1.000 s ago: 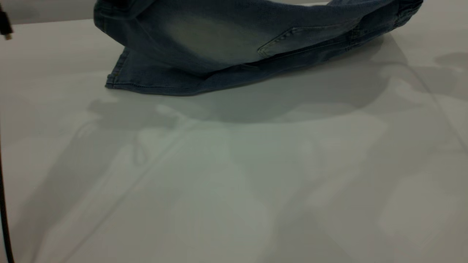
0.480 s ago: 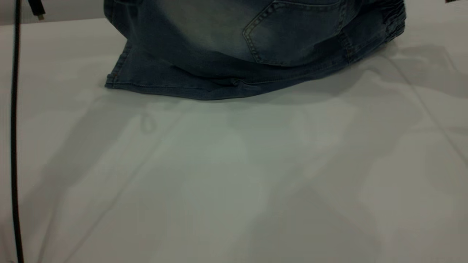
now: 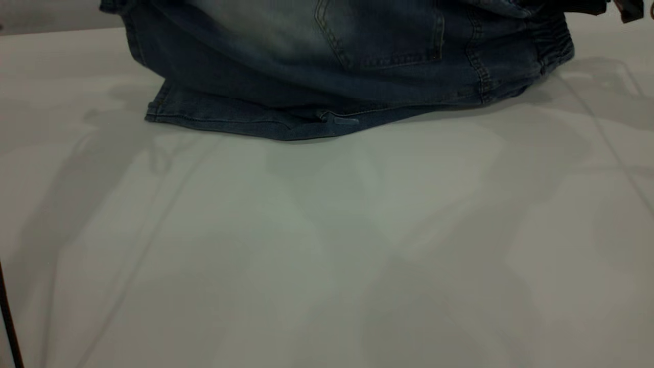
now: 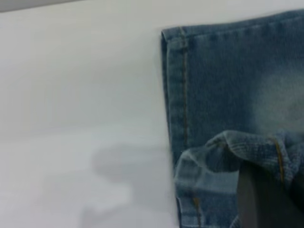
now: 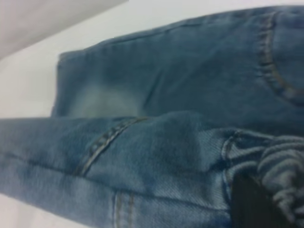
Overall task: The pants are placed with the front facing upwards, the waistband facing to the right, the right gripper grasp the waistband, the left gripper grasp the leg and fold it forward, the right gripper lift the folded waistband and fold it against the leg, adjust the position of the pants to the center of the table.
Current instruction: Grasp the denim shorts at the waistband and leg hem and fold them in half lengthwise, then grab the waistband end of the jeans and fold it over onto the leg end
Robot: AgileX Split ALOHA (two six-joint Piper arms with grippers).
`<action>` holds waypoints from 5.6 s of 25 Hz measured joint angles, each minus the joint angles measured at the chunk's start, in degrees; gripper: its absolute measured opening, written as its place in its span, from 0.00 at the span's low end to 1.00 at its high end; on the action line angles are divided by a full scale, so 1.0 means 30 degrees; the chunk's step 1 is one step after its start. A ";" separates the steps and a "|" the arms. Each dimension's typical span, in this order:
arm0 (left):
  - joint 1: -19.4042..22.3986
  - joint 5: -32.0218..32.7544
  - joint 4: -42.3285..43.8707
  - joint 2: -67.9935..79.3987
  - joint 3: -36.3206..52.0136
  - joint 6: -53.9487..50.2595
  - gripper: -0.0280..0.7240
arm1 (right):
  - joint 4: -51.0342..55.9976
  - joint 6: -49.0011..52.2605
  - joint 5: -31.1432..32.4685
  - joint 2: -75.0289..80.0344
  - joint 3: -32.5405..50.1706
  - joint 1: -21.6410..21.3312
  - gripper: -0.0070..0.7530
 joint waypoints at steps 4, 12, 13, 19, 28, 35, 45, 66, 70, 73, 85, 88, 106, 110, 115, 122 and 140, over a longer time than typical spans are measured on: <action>0.0000 -0.0386 -0.0022 0.0751 -0.0097 0.0018 0.09 | 0.0053 0.0020 -0.0811 0.0000 0.0000 0.0000 0.06; -0.0037 0.0353 -0.0027 0.2730 -0.2179 0.0176 0.09 | 0.0190 -0.0087 -0.1865 0.0000 0.0000 -0.0006 0.06; -0.0037 0.0489 -0.0027 0.2929 -0.2510 0.0352 0.09 | 0.0211 -0.0141 -0.1990 0.0000 0.0000 -0.0006 0.06; -0.0037 0.0787 -0.0007 0.3734 -0.4146 0.0574 0.09 | 0.1281 -0.1458 -0.2558 0.0000 0.0000 -0.0022 0.06; -0.0037 0.1136 0.0006 0.4246 -0.4790 0.0999 0.09 | 0.2274 -0.1909 -0.2611 0.0000 0.0000 -0.0026 0.15; -0.0037 0.1046 0.0075 0.4246 -0.4790 0.0999 0.11 | 0.2274 -0.1739 -0.3100 0.0000 -0.0007 -0.0064 0.57; -0.0037 0.0910 0.0045 0.4246 -0.4790 0.0983 0.27 | 0.2234 -0.1675 -0.3126 -0.0070 -0.0007 -0.0047 0.76; -0.0037 0.1998 -0.0183 0.3811 -0.4790 0.0892 0.65 | -0.0438 0.3193 -0.1850 0.0388 -0.0007 -0.0550 0.76; -0.0037 0.2339 -0.0196 0.3497 -0.4790 0.0892 0.65 | -0.0090 0.3246 -0.1722 0.1284 -0.0047 -0.0802 0.76; -0.0061 0.2361 -0.0196 0.3277 -0.4790 0.0892 0.65 | -0.0174 0.3246 -0.1441 0.2129 -0.0541 -0.0781 0.76; -0.0577 0.2689 -0.0137 0.3198 -0.4790 0.0892 0.65 | 0.0289 0.3210 -0.0313 0.4743 -0.3416 -0.0781 0.76; -0.0577 0.2689 -0.0137 0.3198 -0.4790 0.0892 0.65 | 0.0426 0.3328 0.0170 0.5295 -0.4147 -0.0781 0.76; -0.0960 0.2600 -0.0606 0.3240 -0.4894 0.0892 0.65 | 0.1520 0.2924 0.2059 0.6848 -0.5716 -0.0700 0.47; -0.1714 0.2904 -0.0568 0.3489 -0.5869 0.0892 0.65 | 0.1580 0.2592 0.2698 0.6848 -0.5716 -0.0683 0.17; -0.2833 0.4633 -0.0547 0.4430 -0.8155 0.0913 0.65 | 0.1644 0.2551 0.2753 0.6848 -0.5716 -0.0686 0.15; -0.3858 0.9429 -0.0360 0.7247 -1.3507 0.0993 0.65 | 0.1680 0.2551 0.2791 0.6792 -0.5716 -0.0686 0.15; -0.6112 1.5853 0.2081 1.4481 -2.2565 0.1065 0.65 | 0.1630 0.2466 0.3039 0.6792 -0.5716 -0.0686 0.15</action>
